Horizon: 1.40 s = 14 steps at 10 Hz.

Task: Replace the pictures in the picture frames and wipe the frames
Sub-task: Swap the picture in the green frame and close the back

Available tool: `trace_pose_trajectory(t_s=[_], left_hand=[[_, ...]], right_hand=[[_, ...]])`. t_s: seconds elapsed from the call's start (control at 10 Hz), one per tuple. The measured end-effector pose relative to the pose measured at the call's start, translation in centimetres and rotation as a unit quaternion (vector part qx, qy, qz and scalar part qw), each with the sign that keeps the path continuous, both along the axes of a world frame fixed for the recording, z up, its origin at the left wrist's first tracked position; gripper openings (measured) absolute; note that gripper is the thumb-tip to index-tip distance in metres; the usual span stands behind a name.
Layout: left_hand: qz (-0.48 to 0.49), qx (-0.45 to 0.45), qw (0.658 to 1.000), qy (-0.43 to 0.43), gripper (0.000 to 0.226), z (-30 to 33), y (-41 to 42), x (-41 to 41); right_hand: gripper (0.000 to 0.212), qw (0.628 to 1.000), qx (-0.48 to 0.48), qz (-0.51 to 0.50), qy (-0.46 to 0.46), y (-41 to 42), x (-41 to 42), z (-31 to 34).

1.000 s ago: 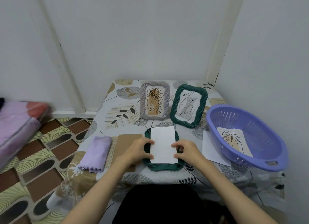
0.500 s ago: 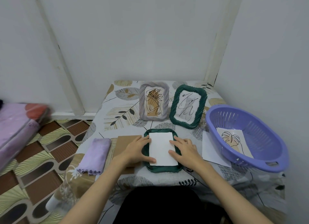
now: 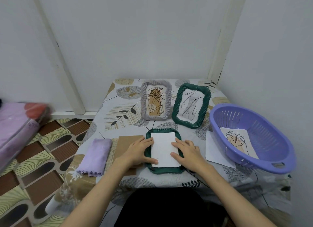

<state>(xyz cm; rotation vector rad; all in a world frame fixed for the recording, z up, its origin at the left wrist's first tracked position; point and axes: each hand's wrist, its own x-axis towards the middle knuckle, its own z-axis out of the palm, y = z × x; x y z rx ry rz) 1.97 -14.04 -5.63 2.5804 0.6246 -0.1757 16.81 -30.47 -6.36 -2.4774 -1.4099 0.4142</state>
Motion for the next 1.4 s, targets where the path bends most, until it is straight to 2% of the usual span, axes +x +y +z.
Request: trace_pose_trajectory(t_s=[0.2,0.3,0.4,0.5,0.7,0.8,0.9,1.0,1.1,1.2,1.3,1.4], left_hand=[[0.002,0.007,1.000,-0.001,0.096,0.0,0.0,-0.1],[0.080,0.065,0.993,-0.057,0.091,0.0,0.1,-0.9],[0.229,0.134,0.955,-0.132,0.072,-0.9,0.6,-2.7],[0.281,0.117,0.943,-0.138,0.066,-1.3,0.1,-3.7],[0.339,0.088,0.934,-0.062,0.106,-0.7,-1.1,-3.0],[0.345,0.052,0.936,-0.052,0.099,-0.2,-0.7,-2.7],[0.372,0.002,0.921,-0.112,0.079,0.0,0.1,-2.6],[0.419,-0.091,0.879,-0.209,0.063,0.6,1.3,-3.1],[0.461,-0.213,0.819,-0.265,0.053,1.3,3.1,-3.9],[0.448,-0.327,0.768,-0.321,0.049,2.1,3.8,-4.3],[0.396,-0.353,0.771,-0.353,0.041,3.3,3.0,-3.8],[0.358,-0.355,0.788,-0.354,0.028,3.7,2.5,-3.3]], right_hand=[[0.051,1.000,0.001,0.002,-0.002,0.0,0.1,0.0],[0.051,1.000,0.003,0.002,0.004,0.0,0.1,0.0],[0.050,1.000,0.005,0.003,0.008,0.0,0.1,0.0],[0.051,1.000,0.006,0.002,0.011,0.0,0.0,-0.1],[0.050,1.000,0.008,-0.002,0.019,-0.1,-0.2,0.2],[0.050,1.000,0.005,-0.003,0.023,-0.1,-0.1,0.3],[0.050,1.000,-0.002,-0.004,0.025,-0.2,-0.1,0.4],[0.050,1.000,-0.005,-0.002,0.025,-0.2,-0.1,0.5],[0.050,1.000,-0.010,-0.001,0.029,-0.2,0.0,0.5],[0.050,0.999,0.037,-0.025,0.010,0.2,-0.3,0.7],[0.041,0.968,0.224,-0.059,0.098,2.2,-2.6,2.5],[0.048,0.918,0.248,-0.056,0.305,5.3,-6.6,5.4]])
